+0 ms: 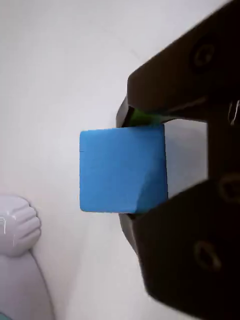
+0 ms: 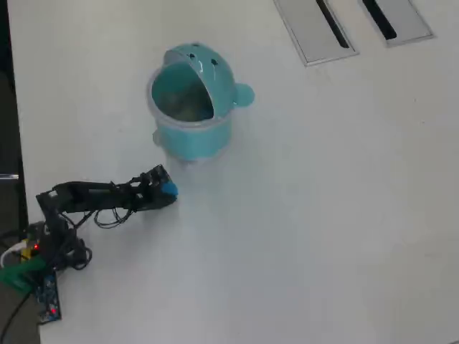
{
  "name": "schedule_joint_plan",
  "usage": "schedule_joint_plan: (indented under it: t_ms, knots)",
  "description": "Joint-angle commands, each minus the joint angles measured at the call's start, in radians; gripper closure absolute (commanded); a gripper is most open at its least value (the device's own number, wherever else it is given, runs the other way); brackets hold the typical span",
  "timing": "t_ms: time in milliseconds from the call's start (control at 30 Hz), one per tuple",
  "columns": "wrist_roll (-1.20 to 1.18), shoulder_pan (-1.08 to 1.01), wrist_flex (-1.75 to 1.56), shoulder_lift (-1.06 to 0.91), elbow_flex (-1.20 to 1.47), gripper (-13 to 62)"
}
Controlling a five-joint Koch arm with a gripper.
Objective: Grasp RGB lego blocks and put them in the bin one by one.
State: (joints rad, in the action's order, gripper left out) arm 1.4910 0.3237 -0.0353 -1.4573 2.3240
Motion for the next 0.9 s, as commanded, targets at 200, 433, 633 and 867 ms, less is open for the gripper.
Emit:
schedule_joint_plan:
  t_ms: [200,433,633,867]
  knots:
    - [-0.081,0.02,-0.044,-0.109,-0.051,36.0]
    - [-0.126,0.021,-0.044,-0.204,-0.075,36.0]
    - [-0.17,0.052,-0.044,-0.302,-0.08,36.1]
    - [-0.241,0.092,-0.046,-0.445,-0.146,36.1]
